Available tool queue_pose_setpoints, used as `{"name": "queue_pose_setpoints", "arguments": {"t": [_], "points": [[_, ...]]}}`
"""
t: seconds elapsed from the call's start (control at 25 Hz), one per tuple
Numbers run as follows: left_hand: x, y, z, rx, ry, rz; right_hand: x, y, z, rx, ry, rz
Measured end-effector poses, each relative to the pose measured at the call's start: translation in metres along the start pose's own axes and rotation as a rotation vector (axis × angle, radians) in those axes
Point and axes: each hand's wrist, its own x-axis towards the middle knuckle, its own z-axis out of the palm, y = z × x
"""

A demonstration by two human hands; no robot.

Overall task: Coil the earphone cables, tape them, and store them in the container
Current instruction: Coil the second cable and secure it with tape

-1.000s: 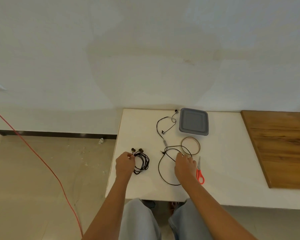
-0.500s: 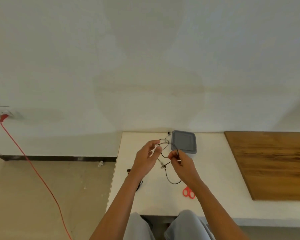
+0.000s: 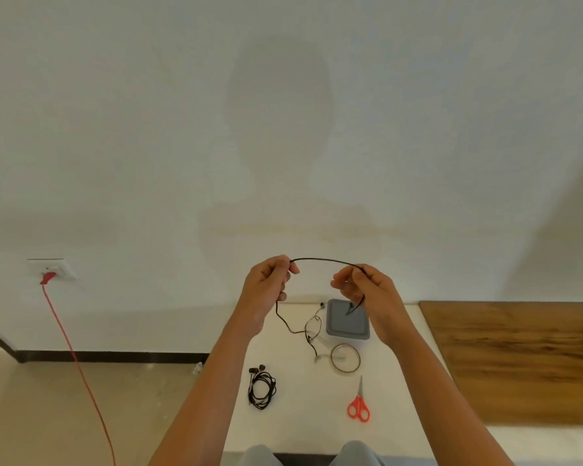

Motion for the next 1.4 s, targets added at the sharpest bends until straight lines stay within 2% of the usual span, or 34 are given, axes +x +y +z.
{"name": "queue_pose_setpoints", "arguments": {"t": [0.16, 0.28, 0.36, 0.4, 0.44, 0.48, 0.52, 0.6, 0.64, 0.72, 0.76, 0.8, 0.88, 0.96, 1.08, 1.16, 1.24, 1.4], "points": [[-0.013, 0.039, -0.003, 0.026, -0.013, 0.006, -0.009, -0.028, 0.006, 0.014, -0.004, -0.014], [-0.026, 0.058, -0.003, 0.147, -0.134, -0.132, -0.015, -0.055, 0.010, -0.051, -0.061, -0.073], [-0.032, 0.067, -0.003, 0.184, -0.302, -0.331, -0.013, -0.069, 0.014, -0.440, -0.062, -0.253], [-0.035, 0.070, -0.002, 0.151, -0.369, -0.422, -0.011, -0.075, 0.017, -0.696, -0.033, -0.367], [-0.038, 0.072, -0.001, 0.099, -0.416, -0.483, -0.011, -0.083, 0.021, -0.846, -0.004, -0.471], [-0.040, 0.074, 0.001, 0.033, -0.439, -0.510, -0.012, -0.090, 0.024, -0.849, -0.014, -0.541], [-0.042, 0.075, 0.005, -0.035, -0.432, -0.507, -0.014, -0.095, 0.026, -0.747, -0.053, -0.574], [-0.046, 0.079, 0.017, -0.096, -0.292, -0.371, -0.021, -0.102, 0.028, -0.483, -0.166, -0.578], [-0.047, 0.080, 0.022, -0.033, -0.175, -0.237, -0.025, -0.103, 0.027, -0.390, -0.228, -0.551], [-0.047, 0.079, 0.026, 0.297, 0.078, 0.075, -0.032, -0.103, 0.027, -0.276, -0.337, -0.476], [-0.047, 0.078, 0.025, 0.456, 0.148, 0.205, -0.033, -0.101, 0.026, -0.240, -0.367, -0.439], [-0.046, 0.078, 0.022, 0.571, 0.162, 0.303, -0.035, -0.101, 0.025, -0.200, -0.388, -0.412], [-0.046, 0.078, 0.014, 0.688, 0.082, 0.400, -0.037, -0.103, 0.021, -0.118, -0.426, -0.382], [-0.050, 0.079, 0.008, 0.637, 0.004, 0.384, -0.037, -0.107, 0.017, -0.087, -0.441, -0.332], [-0.057, 0.079, 0.007, 0.488, 0.004, 0.330, -0.034, -0.109, 0.016, 0.018, -0.382, -0.053], [-0.058, 0.079, 0.008, 0.455, -0.007, 0.294, -0.036, -0.106, 0.018, -0.099, -0.402, 0.015], [-0.061, 0.082, 0.005, 0.363, -0.049, 0.169, -0.036, -0.102, 0.020, -0.297, -0.340, -0.105], [-0.070, 0.089, -0.007, -0.178, -0.223, -0.131, -0.031, -0.106, 0.020, -0.202, 0.002, -0.314]]}}
